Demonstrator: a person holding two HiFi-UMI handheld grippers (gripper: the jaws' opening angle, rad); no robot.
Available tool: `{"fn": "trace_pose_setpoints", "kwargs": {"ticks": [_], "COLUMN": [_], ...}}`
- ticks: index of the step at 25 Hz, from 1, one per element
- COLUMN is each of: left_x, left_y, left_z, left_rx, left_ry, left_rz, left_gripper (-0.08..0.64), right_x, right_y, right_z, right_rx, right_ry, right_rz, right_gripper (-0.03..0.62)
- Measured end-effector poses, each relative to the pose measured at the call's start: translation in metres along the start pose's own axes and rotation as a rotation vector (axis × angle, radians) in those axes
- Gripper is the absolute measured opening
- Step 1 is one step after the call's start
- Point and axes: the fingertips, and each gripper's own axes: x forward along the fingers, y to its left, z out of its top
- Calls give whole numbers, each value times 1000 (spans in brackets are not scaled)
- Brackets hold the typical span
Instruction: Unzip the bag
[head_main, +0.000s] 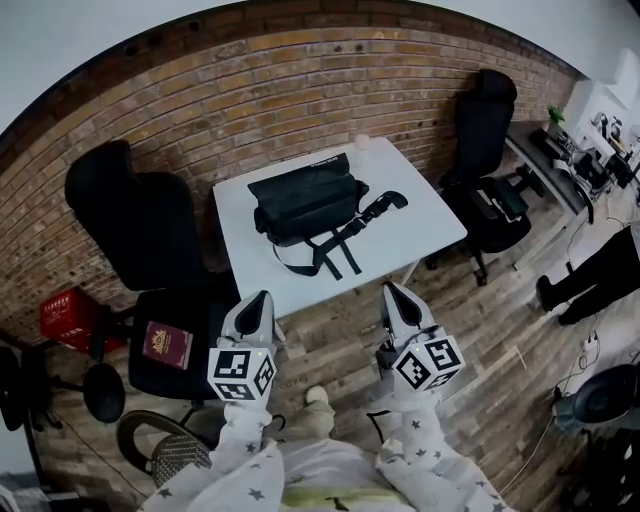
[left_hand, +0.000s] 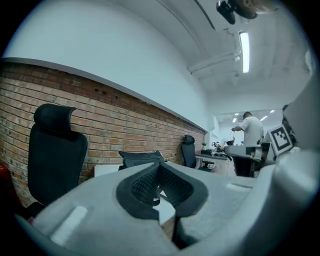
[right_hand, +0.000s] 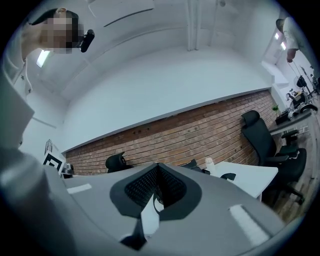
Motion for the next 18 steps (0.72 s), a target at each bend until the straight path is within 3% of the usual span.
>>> {"fn": "trace_pose_setpoints", "kwargs": {"ticks": [9, 18], "left_x": [50, 58], "left_y": [57, 87], "left_z": [9, -11], "left_rx": [-45, -65], "left_ry": [-18, 31], "left_rz": [56, 99], "left_gripper": [-2, -2], "right_x": [80, 125], "right_y": [-5, -3], "right_z": [1, -32], "right_rx": [-27, 19], "right_ry": [33, 85], "right_rz": [45, 88], "right_gripper": [3, 3]}}
